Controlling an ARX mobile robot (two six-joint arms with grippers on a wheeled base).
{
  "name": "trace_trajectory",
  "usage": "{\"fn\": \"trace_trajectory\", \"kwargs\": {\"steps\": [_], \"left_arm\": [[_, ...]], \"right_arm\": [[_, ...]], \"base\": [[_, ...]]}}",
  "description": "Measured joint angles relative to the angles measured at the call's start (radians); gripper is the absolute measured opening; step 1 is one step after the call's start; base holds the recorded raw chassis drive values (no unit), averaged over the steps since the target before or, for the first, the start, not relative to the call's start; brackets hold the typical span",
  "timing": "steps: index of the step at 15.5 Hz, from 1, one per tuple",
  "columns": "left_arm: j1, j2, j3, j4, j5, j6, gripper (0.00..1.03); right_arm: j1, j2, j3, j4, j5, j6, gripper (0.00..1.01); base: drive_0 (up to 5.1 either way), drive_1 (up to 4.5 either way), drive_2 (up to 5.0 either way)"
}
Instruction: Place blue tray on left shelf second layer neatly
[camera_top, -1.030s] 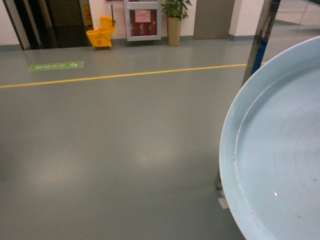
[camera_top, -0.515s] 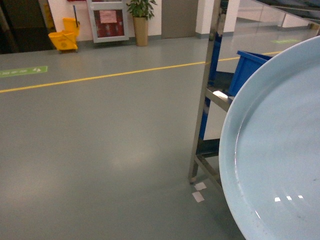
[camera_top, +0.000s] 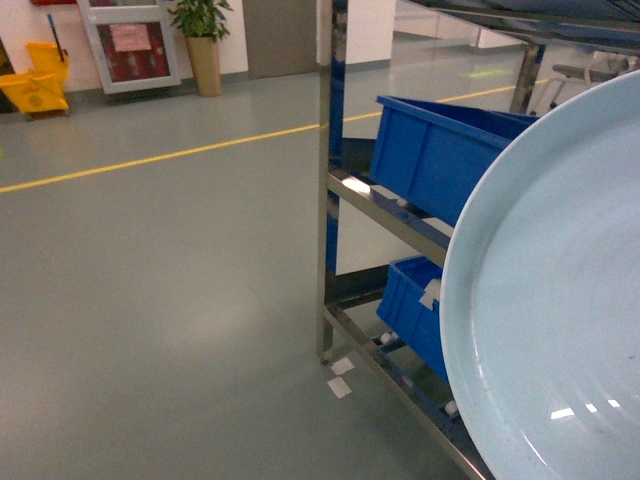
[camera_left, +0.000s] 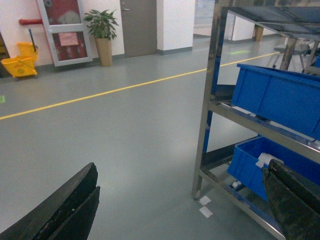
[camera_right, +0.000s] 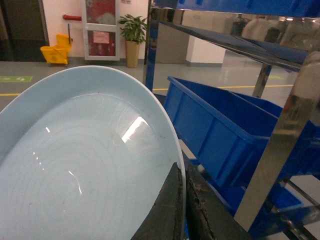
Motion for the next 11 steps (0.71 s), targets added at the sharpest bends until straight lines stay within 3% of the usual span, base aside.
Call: {"fn": "trace_trajectory", "kwargs": {"steps": [11], "left_arm": [[0.000,0.000,0.000,0.001,-0.003,0.000,0.98]], "right_arm": [[0.000,0.001,0.000,-0.001,-0.003,0.000,0.02]], "base": [[-1.7,-1.73,-1.7]]}}
